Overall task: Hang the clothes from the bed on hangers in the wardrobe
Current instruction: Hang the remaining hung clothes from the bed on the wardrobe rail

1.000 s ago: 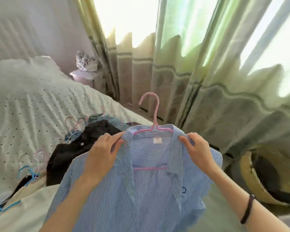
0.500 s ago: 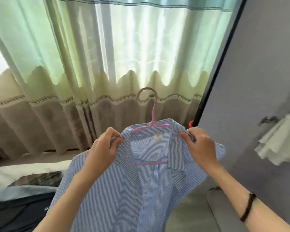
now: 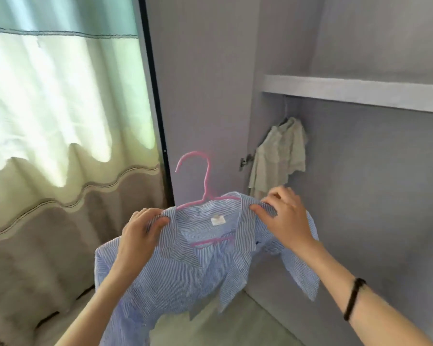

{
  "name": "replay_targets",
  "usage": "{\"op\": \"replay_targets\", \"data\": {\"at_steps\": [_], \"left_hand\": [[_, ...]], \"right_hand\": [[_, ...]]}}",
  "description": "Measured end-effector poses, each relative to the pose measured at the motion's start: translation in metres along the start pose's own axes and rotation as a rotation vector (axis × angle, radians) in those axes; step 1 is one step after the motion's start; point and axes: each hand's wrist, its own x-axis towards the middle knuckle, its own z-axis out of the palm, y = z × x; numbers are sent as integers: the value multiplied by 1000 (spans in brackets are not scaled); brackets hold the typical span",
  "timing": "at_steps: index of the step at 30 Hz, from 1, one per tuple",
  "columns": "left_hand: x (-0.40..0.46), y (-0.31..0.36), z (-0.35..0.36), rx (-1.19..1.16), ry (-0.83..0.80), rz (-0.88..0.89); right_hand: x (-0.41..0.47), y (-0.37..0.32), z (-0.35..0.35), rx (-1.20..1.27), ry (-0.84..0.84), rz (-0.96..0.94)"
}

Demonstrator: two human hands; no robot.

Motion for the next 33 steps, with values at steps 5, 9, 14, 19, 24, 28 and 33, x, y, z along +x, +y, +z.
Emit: {"op": "replay_targets", "data": {"at_steps": [5, 9, 14, 19, 24, 28, 33], "left_hand": [[35, 8, 48, -65, -96, 91], [51, 24, 108, -41, -177, 117], [68, 57, 184, 30, -377, 224], [79, 98, 244, -38, -443, 545], [112, 162, 315, 19, -448, 779], [147, 231, 364, 34, -282, 910], [179, 315, 406, 130, -61, 1020]], "right_hand": [[-18, 25, -32, -130, -25, 122], [-41, 49, -63, -244, -75, 320], [-64, 84, -95, -316, -151, 677], [-81, 139, -118, -401, -66, 952], [-82, 207, -137, -405, 51, 1121], [-70, 265, -154, -379, 158, 1237], [-59, 326, -170, -311, 272, 1336]]}}
